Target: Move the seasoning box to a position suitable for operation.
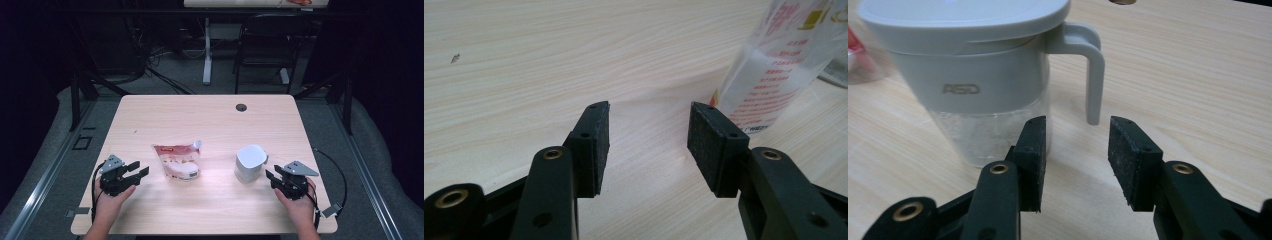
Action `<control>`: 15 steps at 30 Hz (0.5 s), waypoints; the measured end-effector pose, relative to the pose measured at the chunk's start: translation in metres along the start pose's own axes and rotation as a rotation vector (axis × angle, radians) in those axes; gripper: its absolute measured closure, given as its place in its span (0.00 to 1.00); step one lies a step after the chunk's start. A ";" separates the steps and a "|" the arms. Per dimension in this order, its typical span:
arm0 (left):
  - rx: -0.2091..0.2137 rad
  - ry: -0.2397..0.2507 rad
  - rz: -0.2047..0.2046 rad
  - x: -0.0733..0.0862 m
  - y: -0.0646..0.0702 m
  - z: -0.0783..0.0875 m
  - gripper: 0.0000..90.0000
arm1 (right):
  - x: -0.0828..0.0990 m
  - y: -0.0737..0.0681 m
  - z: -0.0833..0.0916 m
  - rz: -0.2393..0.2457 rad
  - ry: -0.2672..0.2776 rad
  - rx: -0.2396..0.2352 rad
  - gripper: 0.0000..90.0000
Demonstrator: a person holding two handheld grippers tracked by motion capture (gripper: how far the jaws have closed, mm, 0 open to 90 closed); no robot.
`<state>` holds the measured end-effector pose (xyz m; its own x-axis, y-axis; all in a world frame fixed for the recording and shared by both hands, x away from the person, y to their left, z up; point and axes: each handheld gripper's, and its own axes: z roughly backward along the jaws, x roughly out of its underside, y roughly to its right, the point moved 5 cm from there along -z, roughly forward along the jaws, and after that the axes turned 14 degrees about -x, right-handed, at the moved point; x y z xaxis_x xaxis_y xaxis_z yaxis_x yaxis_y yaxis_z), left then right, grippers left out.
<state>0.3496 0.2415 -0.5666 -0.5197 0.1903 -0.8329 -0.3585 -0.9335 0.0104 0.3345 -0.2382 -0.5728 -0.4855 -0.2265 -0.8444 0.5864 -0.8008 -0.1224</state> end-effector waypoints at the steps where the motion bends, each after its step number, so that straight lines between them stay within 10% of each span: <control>1: 0.000 -0.001 0.000 0.000 0.000 0.000 0.57 | 0.000 0.002 -0.002 0.003 -0.004 0.009 0.66; 15: 0.005 -0.003 0.026 0.001 -0.004 0.000 0.63 | -0.016 0.019 -0.031 -0.038 0.006 0.001 0.73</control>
<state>0.3502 0.2458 -0.5676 -0.5312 0.1673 -0.8306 -0.3489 -0.9365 0.0345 0.3735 -0.2326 -0.5777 -0.5037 -0.1927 -0.8421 0.5671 -0.8091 -0.1541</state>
